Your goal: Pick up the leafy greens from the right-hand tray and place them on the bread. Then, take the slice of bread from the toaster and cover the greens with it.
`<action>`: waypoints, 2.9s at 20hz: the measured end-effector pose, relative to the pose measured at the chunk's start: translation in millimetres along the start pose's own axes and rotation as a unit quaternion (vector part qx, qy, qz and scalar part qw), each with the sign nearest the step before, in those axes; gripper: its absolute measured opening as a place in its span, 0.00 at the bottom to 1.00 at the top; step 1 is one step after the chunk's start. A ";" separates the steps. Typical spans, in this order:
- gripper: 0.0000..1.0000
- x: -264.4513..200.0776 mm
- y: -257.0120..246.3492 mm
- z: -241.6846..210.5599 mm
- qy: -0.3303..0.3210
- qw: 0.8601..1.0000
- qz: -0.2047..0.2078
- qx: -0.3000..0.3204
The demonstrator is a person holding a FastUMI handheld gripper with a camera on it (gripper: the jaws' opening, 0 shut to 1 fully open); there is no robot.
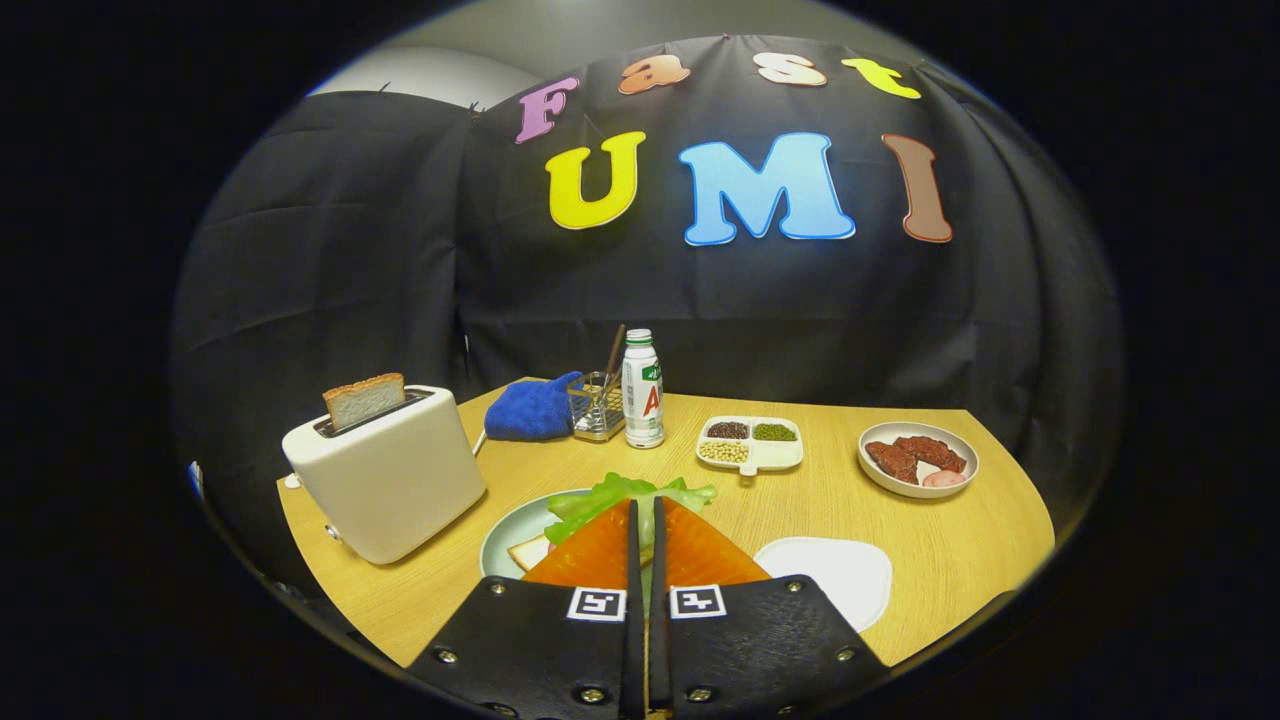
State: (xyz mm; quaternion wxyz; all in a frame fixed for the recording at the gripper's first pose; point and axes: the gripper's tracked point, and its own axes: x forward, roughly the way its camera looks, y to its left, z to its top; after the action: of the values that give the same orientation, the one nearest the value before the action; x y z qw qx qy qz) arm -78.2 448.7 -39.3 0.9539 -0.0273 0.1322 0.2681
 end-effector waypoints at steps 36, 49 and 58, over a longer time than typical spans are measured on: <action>0.33 26.0 19.8 -81.2 0.058 0.997 -0.031 -0.038; 0.35 -5.4 67.8 -4.2 -0.087 0.991 -0.099 -0.008; 0.35 18.5 172.8 20.5 -0.079 0.996 -0.027 0.004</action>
State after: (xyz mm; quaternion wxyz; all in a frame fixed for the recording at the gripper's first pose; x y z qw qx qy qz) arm -147.8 608.2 -21.2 0.9683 -0.0053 0.0564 0.2432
